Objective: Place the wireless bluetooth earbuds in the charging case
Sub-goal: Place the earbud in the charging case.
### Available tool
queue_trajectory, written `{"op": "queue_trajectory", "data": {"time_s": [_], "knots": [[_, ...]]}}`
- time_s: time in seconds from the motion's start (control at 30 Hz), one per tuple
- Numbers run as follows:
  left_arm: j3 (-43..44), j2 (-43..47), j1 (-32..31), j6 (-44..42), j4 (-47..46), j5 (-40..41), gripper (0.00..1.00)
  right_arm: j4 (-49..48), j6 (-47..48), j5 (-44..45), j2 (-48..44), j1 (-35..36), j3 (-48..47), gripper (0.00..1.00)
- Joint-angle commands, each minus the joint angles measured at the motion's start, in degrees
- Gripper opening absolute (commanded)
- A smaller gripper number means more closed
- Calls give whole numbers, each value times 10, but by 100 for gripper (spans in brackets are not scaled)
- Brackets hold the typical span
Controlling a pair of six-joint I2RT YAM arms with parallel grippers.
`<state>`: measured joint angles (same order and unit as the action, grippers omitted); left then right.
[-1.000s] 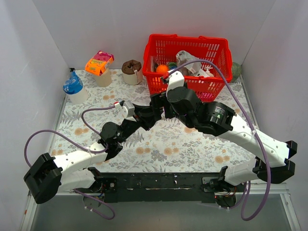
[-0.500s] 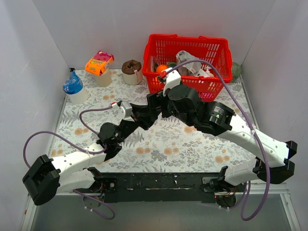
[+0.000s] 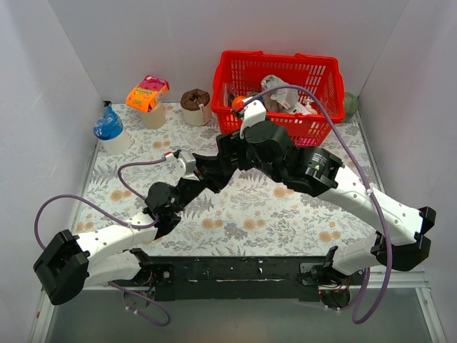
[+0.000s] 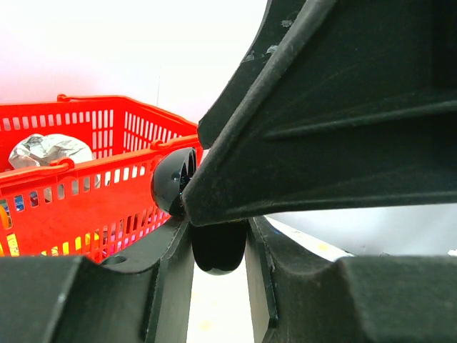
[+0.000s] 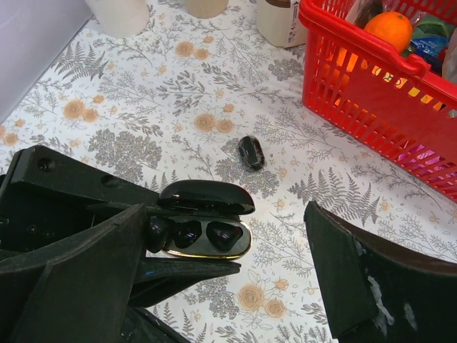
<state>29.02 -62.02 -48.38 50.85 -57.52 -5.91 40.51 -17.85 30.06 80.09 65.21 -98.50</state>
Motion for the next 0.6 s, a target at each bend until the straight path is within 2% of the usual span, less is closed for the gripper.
{"op": "queue_trajectory", "data": {"time_s": [0.0, 0.57], "knots": [[20, 12, 1, -5, -19, -2, 0, -12, -1, 9, -32, -5, 10, 98], [23, 12, 1, 6, -30, -3, 0, -21, -2, 13, -75, -9, 55, 98]]}}
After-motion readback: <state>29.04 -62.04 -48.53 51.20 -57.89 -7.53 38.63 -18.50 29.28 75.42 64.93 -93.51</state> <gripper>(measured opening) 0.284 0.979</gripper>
